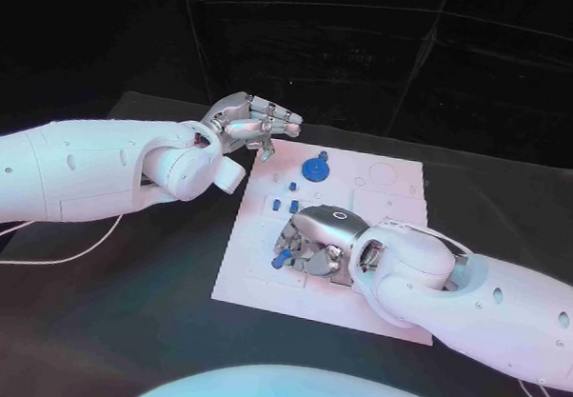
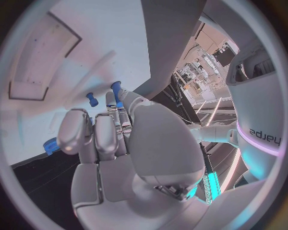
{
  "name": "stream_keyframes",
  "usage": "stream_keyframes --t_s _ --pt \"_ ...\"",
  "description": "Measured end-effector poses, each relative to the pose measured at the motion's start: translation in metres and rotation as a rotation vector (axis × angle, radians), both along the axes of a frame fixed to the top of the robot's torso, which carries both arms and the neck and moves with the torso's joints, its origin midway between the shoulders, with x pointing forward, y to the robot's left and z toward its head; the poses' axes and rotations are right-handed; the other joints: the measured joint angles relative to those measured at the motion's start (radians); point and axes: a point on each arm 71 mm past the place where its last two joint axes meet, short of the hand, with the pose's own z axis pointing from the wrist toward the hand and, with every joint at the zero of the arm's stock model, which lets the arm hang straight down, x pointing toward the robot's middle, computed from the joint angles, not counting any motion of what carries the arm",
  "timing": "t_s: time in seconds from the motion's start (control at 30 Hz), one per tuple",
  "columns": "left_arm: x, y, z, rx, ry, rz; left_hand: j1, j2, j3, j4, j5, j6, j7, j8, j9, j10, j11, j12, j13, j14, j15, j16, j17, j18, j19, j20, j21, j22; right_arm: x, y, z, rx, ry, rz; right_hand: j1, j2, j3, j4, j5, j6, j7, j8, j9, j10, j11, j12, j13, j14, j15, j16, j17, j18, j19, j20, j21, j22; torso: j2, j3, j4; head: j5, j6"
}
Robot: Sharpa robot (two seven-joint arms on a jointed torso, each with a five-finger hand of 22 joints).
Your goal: Assemble the parts on the task board
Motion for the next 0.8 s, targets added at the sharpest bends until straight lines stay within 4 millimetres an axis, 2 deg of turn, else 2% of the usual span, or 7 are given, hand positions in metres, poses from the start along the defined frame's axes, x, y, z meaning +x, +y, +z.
stream_keyframes --t_s 0.27,0.37,0.5,0.7,0.8 --pt "0.0000 0.0000 0.0000 0.000 0.000 0.000 0.000 0.000 0.000 0.000 0.000 0.000 0.000 0.000 0.000 0.000 0.000 0.000 0.000 0.000 0.000 0.000 0.000 0.000 0.000 0.000 0.000 0.000 0.0003 0.0040 0.0005 -0.016 -0.028 0.000 -0.004 -0.004 0.000 0.000 0.000 0.000 0.000 0.000 0.001 0.000 0.000 -0.004 0.000 0.000 0.000 0.000 -0.004 0.000 0.000 0.000 0.000 -0.002 0.000 0.0000 0.0003 0.001 -0.002" --pt "-0.0001 0.0000 -0.0001 0.000 0.001 -0.001 0.000 0.000 0.000 0.000 0.000 0.000 0.000 0.000 0.000 0.000 0.000 0.000 0.000 0.000 0.000 0.000 0.000 0.000 0.000 0.000 0.000 0.000 -0.0002 0.0059 0.0006 -0.021 -0.037 0.004 -0.015 -0.015 0.000 0.000 0.000 0.000 0.000 0.000 0.001 0.000 0.000 -0.013 0.000 0.000 0.000 0.000 -0.005 0.000 0.000 0.000 0.000 -0.004 0.000 0.0000 0.0003 0.001 -0.003" --pt "-0.0002 -0.0001 -0.0001 0.000 0.001 -0.001 0.000 0.000 0.000 0.000 0.000 0.000 0.000 0.000 0.000 0.000 0.000 0.000 0.000 0.000 0.000 0.000 0.000 0.000 0.000 0.000 0.000 0.000 -0.0028 0.0078 -0.0022 -0.031 -0.041 0.015 -0.034 -0.034 0.000 0.000 0.008 -0.021 0.015 -0.020 -0.006 -0.013 0.013 -0.036 -0.002 0.000 0.000 0.000 -0.005 0.000 0.000 0.000 0.000 -0.004 0.000 -0.0003 0.0001 0.002 -0.004" --pt "-0.0003 0.0002 -0.0001 0.000 0.001 -0.001 0.000 0.000 0.000 0.000 0.000 0.000 0.000 0.000 0.000 0.000 0.000 0.000 0.000 0.000 0.000 0.000 0.000 0.000 0.000 0.000 0.000 0.000 -0.0055 0.0096 -0.0052 -0.039 -0.039 0.024 -0.048 -0.048 0.000 0.000 0.021 -0.055 0.009 -0.036 -0.015 -0.014 0.014 -0.043 -0.002 0.000 0.000 0.000 -0.005 0.000 -0.004 0.004 0.000 -0.004 0.000 -0.0003 -0.0004 0.002 -0.004" --pt "-0.0004 0.0008 0.0000 0.000 0.001 0.000 0.000 0.000 0.000 0.000 0.000 0.000 0.000 0.000 0.000 0.000 0.000 0.000 0.000 0.000 0.000 0.000 0.000 0.000 0.000 0.000 0.000 0.000 -0.0062 0.0102 -0.0054 -0.038 -0.038 0.029 -0.049 -0.048 0.000 0.000 0.021 -0.060 0.011 -0.036 -0.016 -0.014 0.014 -0.046 -0.002 0.000 0.000 0.000 -0.005 0.000 -0.004 0.004 0.000 -0.004 0.000 -0.0004 -0.0003 0.001 -0.005"
